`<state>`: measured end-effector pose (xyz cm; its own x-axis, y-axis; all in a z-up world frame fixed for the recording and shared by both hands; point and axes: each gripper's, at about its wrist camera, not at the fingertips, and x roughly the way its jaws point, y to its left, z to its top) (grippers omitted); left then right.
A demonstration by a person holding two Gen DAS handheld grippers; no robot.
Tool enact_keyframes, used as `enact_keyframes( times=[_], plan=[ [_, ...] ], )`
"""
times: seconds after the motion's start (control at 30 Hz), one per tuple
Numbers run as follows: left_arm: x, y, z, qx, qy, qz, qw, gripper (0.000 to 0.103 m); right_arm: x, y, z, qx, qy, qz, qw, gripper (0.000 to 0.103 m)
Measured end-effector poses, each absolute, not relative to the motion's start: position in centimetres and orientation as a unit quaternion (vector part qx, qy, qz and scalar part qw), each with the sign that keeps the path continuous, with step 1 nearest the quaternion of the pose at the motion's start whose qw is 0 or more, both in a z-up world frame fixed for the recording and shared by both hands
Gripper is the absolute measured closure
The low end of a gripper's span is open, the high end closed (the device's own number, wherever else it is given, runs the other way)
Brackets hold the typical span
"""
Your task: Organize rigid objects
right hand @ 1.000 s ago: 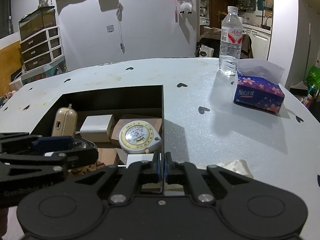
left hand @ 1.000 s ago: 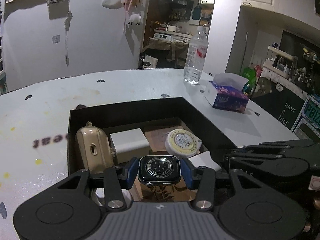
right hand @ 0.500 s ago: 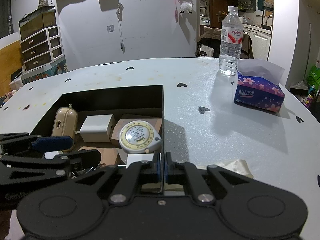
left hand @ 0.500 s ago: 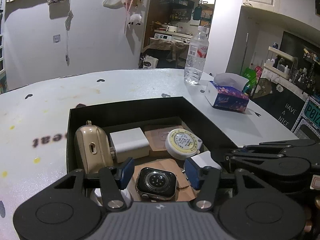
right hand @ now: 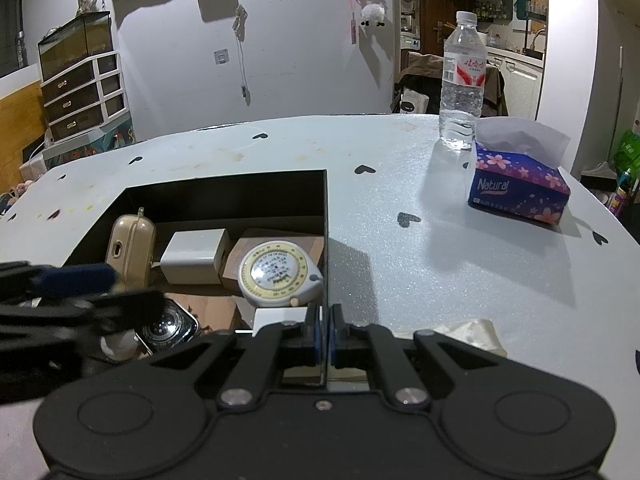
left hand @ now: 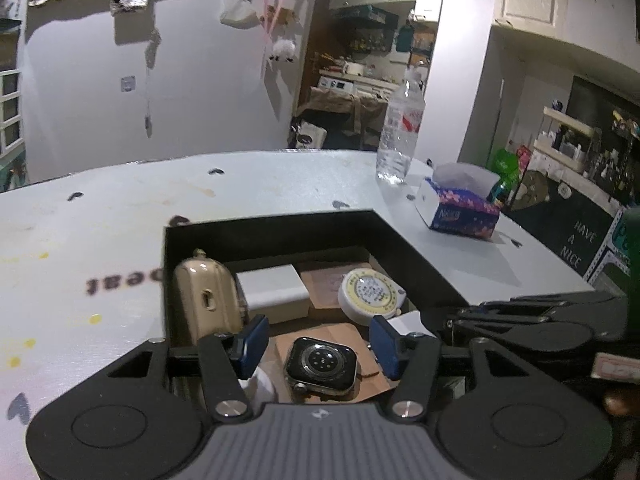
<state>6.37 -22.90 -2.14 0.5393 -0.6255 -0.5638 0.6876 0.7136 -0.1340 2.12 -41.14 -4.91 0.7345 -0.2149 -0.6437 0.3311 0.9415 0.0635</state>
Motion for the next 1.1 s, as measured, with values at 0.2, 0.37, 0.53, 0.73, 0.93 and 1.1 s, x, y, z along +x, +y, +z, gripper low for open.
enact_keyframes(
  times=[0.2, 0.37, 0.53, 0.73, 0.93, 1.1],
  plan=[
    [4.8, -20.5, -0.4, 0.037, 0.279, -0.364, 0.888, 0.046, 2.1, -41.1, -4.9, 0.087, 0.334, -0.148, 0.927, 0.098],
    [3.6, -18.9, 0.0, 0.025, 0.275, -0.345, 0.897, 0.036, 2.1, -41.1, -4.9, 0.086, 0.334, -0.147, 0.927, 0.098],
    [2.4, -17.5, 0.2, 0.021, 0.256, -0.311, 0.915, 0.010, 2.1, -41.1, -4.9, 0.085, 0.334, -0.148, 0.927, 0.098],
    [1.3, -16.3, 0.4, 0.018, 0.249, -0.288, 0.925, 0.001, 2.1, -41.1, -4.9, 0.087, 0.333, -0.147, 0.927, 0.098],
    [0.5, -15.4, 0.3, 0.017, 0.253, -0.264, 0.931, 0.000, 2.1, -41.3, -4.9, 0.090, 0.333, -0.145, 0.927, 0.098],
    [-0.2, -14.9, 0.3, 0.010, 0.254, -0.255, 0.933, 0.000, 2.0, -41.3, -4.8, 0.088, 0.335, -0.140, 0.928, 0.095]
  ],
)
